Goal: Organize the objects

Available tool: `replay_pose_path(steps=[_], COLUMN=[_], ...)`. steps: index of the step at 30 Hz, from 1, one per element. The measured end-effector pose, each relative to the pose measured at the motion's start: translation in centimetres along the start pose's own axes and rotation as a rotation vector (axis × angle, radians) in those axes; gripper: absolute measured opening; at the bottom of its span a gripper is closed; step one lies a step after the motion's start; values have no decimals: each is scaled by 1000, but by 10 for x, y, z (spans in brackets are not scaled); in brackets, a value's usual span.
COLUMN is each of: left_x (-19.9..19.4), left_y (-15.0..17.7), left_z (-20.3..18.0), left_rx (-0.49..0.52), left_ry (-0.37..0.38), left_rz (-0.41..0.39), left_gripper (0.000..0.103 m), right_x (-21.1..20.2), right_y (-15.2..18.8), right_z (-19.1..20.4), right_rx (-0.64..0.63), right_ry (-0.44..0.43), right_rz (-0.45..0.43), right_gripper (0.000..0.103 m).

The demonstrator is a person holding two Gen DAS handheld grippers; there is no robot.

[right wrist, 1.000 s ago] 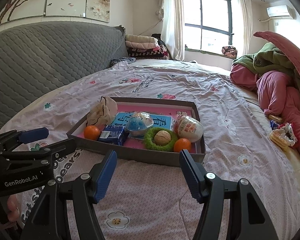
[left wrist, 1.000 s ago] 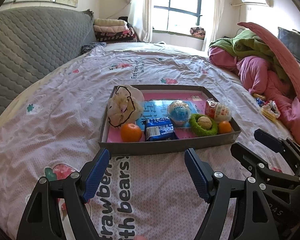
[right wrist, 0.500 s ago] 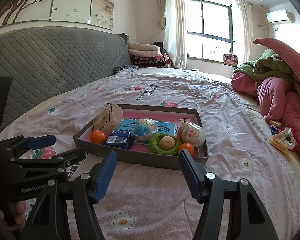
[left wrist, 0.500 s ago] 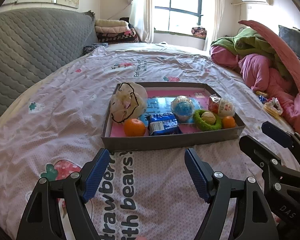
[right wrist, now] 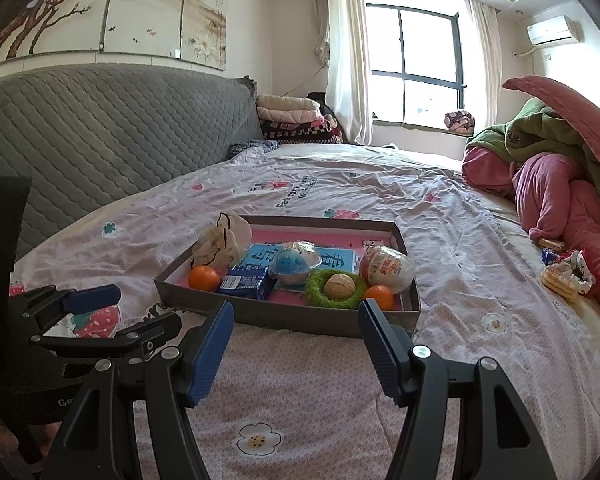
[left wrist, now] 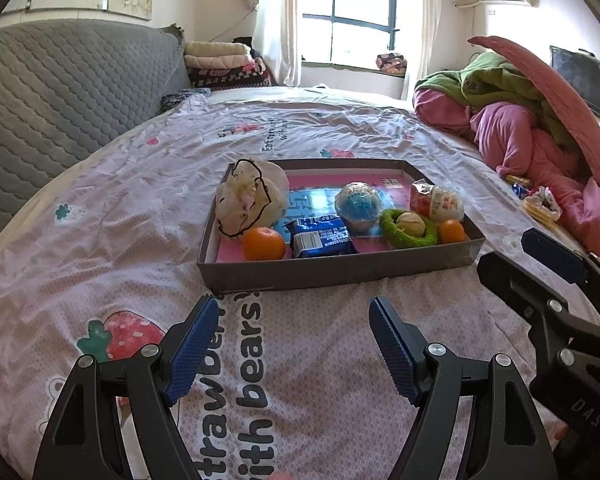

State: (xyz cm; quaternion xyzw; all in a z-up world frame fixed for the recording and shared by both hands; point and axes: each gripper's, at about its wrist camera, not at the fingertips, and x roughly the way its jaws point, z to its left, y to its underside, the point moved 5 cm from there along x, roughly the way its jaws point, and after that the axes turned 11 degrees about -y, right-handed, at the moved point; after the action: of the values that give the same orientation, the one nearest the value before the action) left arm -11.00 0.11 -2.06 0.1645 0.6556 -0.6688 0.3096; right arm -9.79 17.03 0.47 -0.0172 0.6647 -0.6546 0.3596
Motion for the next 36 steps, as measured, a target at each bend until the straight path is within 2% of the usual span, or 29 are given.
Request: replay_pose_path(steps=[11,17,22,26,36], left_x=[1,10,16,19,23], left_y=[7,13,18,21,27], left_z=[2,3,4,6,7], left_rx=[-11,-28,-29,-31,-28], left_ry=[-6,22,9,-1,-10], left_rz=[-12,22,40,47,54], left_gripper=[79,79,79,79,79], right_x=[-3,0,4,6,12], right_y=[13,21,27,33,40], right_z=[-3,-3,-8,-12,-15], right_rx=[22,28,50,64,68], right_ry=[-1,-6,-13,-6,8], right_rz=[-18,-10,0,12,38], right_gripper=[66,69,70,81,81])
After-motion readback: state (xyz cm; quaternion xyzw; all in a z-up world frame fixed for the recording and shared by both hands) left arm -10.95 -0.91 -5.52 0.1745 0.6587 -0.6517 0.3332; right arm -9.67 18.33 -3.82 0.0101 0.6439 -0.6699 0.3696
